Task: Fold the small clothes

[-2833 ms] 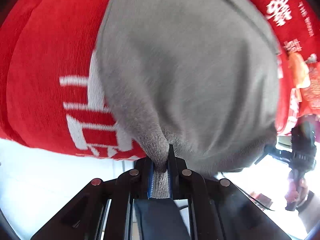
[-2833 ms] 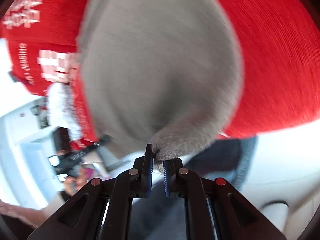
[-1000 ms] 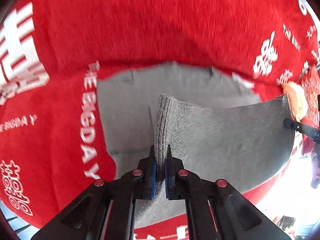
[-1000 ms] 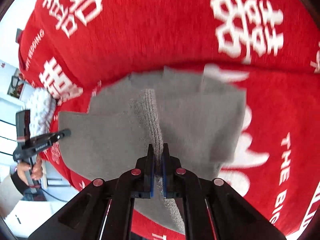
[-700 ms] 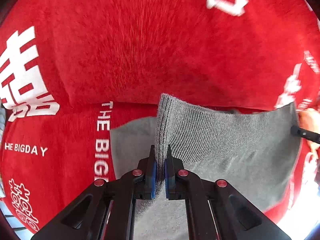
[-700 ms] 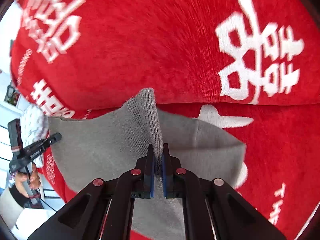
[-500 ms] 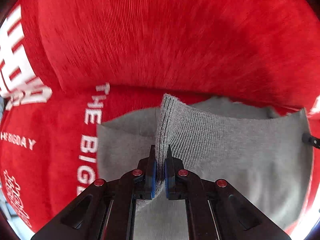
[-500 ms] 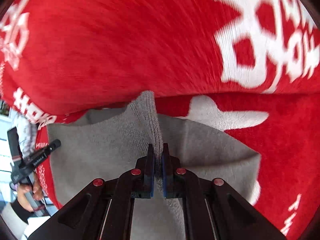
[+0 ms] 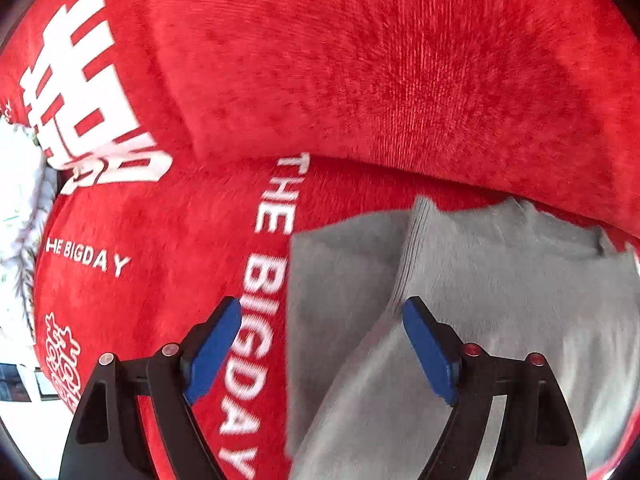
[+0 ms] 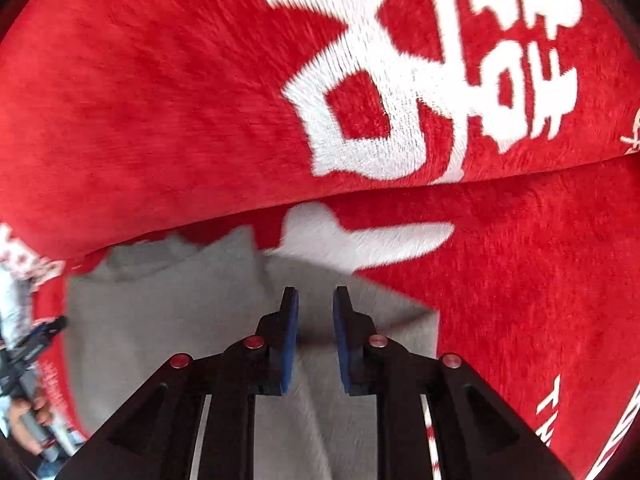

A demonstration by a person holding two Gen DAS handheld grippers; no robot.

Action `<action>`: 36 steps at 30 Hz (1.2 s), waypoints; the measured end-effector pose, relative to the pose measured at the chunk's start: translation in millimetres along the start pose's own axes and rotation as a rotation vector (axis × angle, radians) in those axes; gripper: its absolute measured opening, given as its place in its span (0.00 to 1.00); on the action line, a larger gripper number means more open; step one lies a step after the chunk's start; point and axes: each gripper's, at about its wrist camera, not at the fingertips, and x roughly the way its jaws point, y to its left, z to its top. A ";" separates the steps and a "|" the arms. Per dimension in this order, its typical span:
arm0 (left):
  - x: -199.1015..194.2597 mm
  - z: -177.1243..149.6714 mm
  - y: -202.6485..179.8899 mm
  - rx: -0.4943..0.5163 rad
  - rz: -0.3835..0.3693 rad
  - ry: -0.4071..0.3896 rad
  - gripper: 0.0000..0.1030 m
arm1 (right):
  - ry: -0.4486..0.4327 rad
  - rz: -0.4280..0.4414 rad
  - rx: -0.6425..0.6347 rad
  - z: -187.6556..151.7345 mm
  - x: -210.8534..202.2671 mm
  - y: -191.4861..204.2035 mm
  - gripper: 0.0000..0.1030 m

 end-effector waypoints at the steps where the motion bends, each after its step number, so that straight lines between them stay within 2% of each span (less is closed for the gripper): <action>1: -5.1 -7.0 2.1 0.007 -0.004 0.005 0.81 | 0.004 0.025 -0.017 -8.2 -10.3 2.6 0.19; 4: -11.3 -40.9 9.7 0.020 -0.004 0.056 0.81 | 0.033 0.114 -0.075 -40.7 -32.8 14.0 0.19; 6: -2.6 -64.4 14.1 0.012 0.005 0.113 0.81 | 0.065 0.132 -0.123 -65.9 -36.4 23.4 0.19; 8: 7.0 -83.6 17.1 -0.006 0.028 0.156 0.83 | 0.127 0.114 -0.164 -91.1 -29.5 27.5 0.19; 10: 13.0 -100.9 25.8 -0.042 0.022 0.166 0.84 | 0.204 0.060 -0.174 -115.9 -14.4 22.7 0.19; 11: 13.1 -105.7 29.7 -0.056 0.022 0.161 0.89 | 0.225 0.039 -0.169 -126.9 -11.0 17.0 0.19; 13: 9.5 -111.0 36.5 -0.059 0.048 0.171 0.90 | 0.203 0.064 -0.150 -133.1 -16.2 10.0 0.18; 14: 6.8 -110.4 38.8 -0.054 0.058 0.177 0.89 | 0.209 0.060 -0.149 -135.0 -17.5 8.2 0.18; 16: -4.1 -107.4 42.7 -0.053 0.060 0.156 0.73 | 0.219 0.063 -0.137 -138.4 -17.9 3.5 0.18; 17: -13.0 -99.8 44.6 -0.055 0.030 0.138 0.56 | 0.221 0.064 -0.133 -137.6 -18.1 1.3 0.18; 18: -21.0 -87.4 43.3 -0.059 -0.038 0.124 0.43 | 0.221 0.062 -0.133 -138.4 -16.4 1.9 0.19; 20: -25.1 -67.5 38.7 -0.059 -0.136 0.093 0.36 | 0.216 0.052 -0.143 -139.1 -15.8 1.5 0.19; 21: -29.8 -53.6 28.9 -0.039 -0.206 0.059 0.36 | 0.214 0.048 -0.140 -139.3 -16.0 2.7 0.19; 24: -30.4 -37.5 -0.5 0.027 -0.310 0.020 0.36 | 0.207 0.044 -0.115 -140.2 -16.5 6.4 0.19; 27: -12.7 -23.9 -22.9 0.064 -0.326 0.034 0.36 | 0.197 0.040 -0.096 -141.2 -21.2 7.1 0.19; 31: 29.3 -12.0 -14.3 0.039 -0.326 0.094 0.35 | 0.149 0.015 -0.067 -143.0 -45.3 0.7 0.19; 32: 34.4 -10.6 -9.0 0.034 -0.346 0.098 0.35 | 0.131 0.010 -0.051 -141.2 -51.7 2.2 0.19; 34: 34.0 -7.7 -2.1 0.061 -0.384 0.102 0.35 | 0.091 0.007 0.000 -149.2 -64.5 6.6 0.19; 36: 30.8 -7.3 0.8 0.106 -0.380 0.098 0.35 | 0.069 0.010 0.041 -163.5 -68.6 5.7 0.19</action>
